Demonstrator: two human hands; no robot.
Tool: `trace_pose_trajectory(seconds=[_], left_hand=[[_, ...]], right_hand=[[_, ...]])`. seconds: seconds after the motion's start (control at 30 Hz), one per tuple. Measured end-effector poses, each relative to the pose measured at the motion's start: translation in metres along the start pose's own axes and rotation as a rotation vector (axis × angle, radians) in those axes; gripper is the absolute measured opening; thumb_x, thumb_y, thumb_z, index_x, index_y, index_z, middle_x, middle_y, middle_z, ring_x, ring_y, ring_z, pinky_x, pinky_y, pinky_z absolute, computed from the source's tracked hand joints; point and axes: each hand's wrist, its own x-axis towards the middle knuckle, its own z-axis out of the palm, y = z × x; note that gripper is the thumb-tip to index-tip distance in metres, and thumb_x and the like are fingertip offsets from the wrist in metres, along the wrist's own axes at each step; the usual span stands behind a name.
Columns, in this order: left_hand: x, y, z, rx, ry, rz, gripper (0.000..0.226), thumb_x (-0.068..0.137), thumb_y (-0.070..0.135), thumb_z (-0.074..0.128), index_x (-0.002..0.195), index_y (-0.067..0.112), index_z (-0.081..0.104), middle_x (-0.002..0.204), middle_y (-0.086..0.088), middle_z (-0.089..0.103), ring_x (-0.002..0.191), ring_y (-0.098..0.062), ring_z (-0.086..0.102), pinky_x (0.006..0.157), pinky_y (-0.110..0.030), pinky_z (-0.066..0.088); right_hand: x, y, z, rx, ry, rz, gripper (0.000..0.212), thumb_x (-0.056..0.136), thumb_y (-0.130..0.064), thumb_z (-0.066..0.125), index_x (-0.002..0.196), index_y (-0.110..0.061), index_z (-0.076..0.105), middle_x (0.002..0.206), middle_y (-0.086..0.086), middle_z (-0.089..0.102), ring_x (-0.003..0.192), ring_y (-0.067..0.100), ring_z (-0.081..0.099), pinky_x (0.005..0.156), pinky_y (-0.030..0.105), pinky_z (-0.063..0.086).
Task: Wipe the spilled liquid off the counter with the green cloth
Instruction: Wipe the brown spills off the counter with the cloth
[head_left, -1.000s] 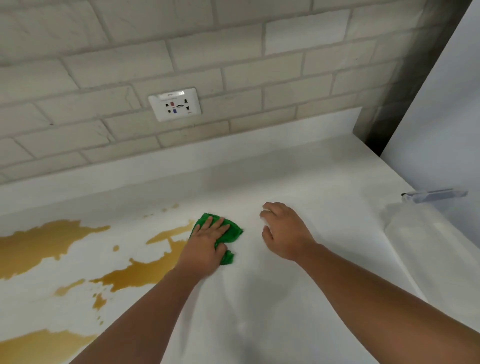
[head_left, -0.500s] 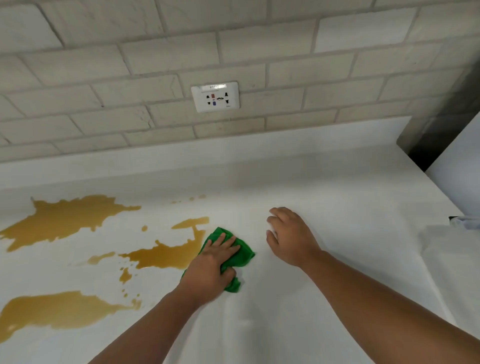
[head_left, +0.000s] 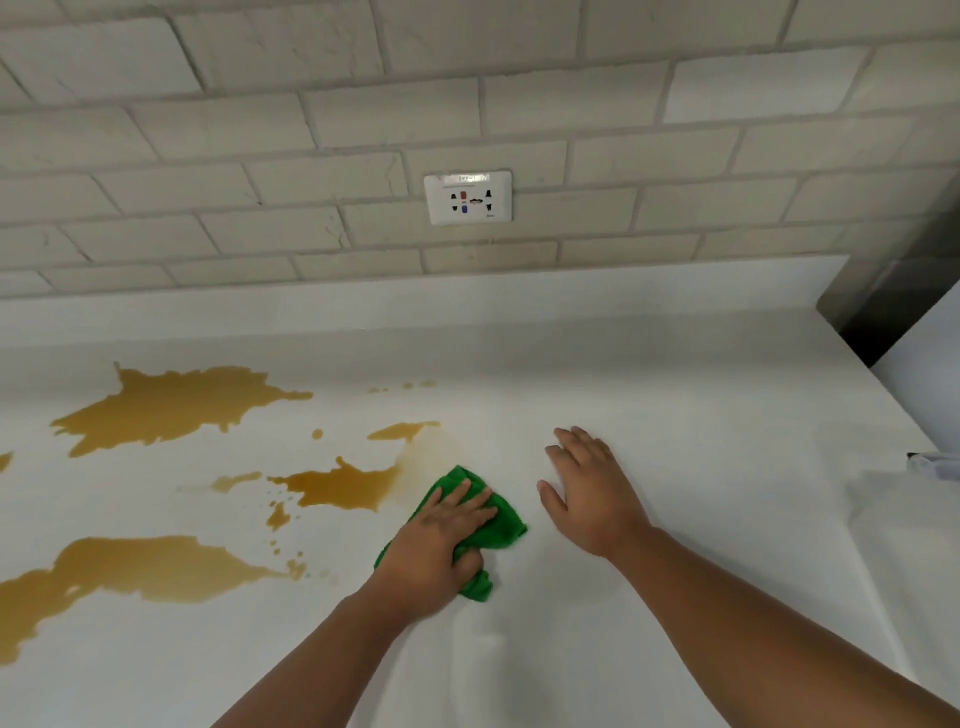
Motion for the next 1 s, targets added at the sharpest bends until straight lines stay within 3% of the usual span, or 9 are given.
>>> trace_pose_trajectory(seconds=[0.07,0.17,0.33,0.47,0.57,0.67,0.8,1.0], left_hand=[[-0.023,-0.011,-0.006,-0.025,0.064,-0.046,0.055,0.082,0.034,0.048,0.136,0.026,0.058,0.148,0.020,0.041,0.146,-0.003,0.023,0.122,-0.023,0.006],[-0.036,-0.032,-0.021,0.005,0.164,-0.230,0.052,0.086,0.033,0.052,0.138,0.027,0.055,0.149,0.019,0.039,0.146,-0.005,0.021,0.120,-0.021,0.003],[-0.002,-0.036,-0.027,0.123,0.200,-0.470,0.053,0.097,0.031,0.051,0.149,0.026,0.040,0.160,0.008,0.025,0.151,-0.018,0.010,0.123,-0.036,0.004],[0.010,0.005,-0.003,0.137,0.115,-0.344,0.058,0.097,0.034,0.047,0.152,0.026,0.032,0.162,0.008,0.019,0.152,-0.018,0.004,0.123,-0.037,-0.002],[-0.016,0.029,0.012,0.142,0.015,-0.172,0.057,0.095,0.036,0.048,0.151,0.028,0.036,0.160,0.014,0.021,0.149,-0.009,0.002,0.123,-0.031,-0.003],[-0.057,0.021,0.010,0.126,0.022,-0.118,0.055,0.092,0.040,0.047,0.147,0.033,0.043,0.156,0.022,0.026,0.149,-0.001,0.007,0.122,-0.025,-0.001],[-0.087,-0.010,-0.011,0.156,0.135,-0.340,0.060,0.089,0.050,0.040,0.147,0.033,0.043,0.155,0.022,0.026,0.149,-0.007,0.013,0.121,-0.022,0.000],[-0.022,-0.029,-0.025,0.330,0.066,-0.685,0.066,0.100,0.050,0.027,0.158,0.022,0.013,0.165,0.001,0.004,0.152,-0.026,-0.004,0.122,-0.046,0.000]], right_hand=[[-0.005,-0.003,0.003,-0.001,-0.003,-0.008,0.072,0.092,-0.055,0.021,0.142,-0.010,0.048,0.157,0.011,0.034,0.147,0.029,0.025,0.122,0.046,0.017],[-0.011,-0.007,0.004,0.022,-0.002,-0.021,0.072,0.092,-0.056,0.021,0.141,-0.010,0.049,0.158,0.010,0.033,0.148,0.028,0.024,0.122,0.045,0.016],[-0.028,-0.014,0.008,0.063,0.017,-0.055,0.069,0.094,-0.053,0.025,0.140,-0.010,0.051,0.156,0.009,0.037,0.147,0.026,0.027,0.122,0.043,0.018],[-0.033,-0.015,0.009,0.029,0.007,-0.070,0.070,0.094,-0.052,0.021,0.142,-0.010,0.049,0.155,0.009,0.038,0.147,0.027,0.027,0.122,0.044,0.018],[-0.034,-0.015,0.007,0.028,0.002,-0.073,0.072,0.093,-0.051,0.016,0.144,-0.011,0.047,0.157,0.008,0.035,0.148,0.026,0.024,0.123,0.042,0.015],[-0.035,-0.015,0.007,0.025,-0.001,-0.080,0.074,0.092,-0.052,0.012,0.147,-0.012,0.043,0.159,0.006,0.031,0.150,0.024,0.019,0.124,0.040,0.010],[-0.035,-0.014,0.008,0.041,-0.005,-0.087,0.076,0.091,-0.053,0.011,0.147,-0.013,0.042,0.160,0.005,0.029,0.151,0.023,0.015,0.124,0.039,0.007],[-0.035,-0.013,0.009,0.022,-0.020,-0.093,0.076,0.091,-0.056,0.011,0.148,-0.013,0.038,0.162,0.006,0.025,0.151,0.024,0.012,0.124,0.041,0.007]])
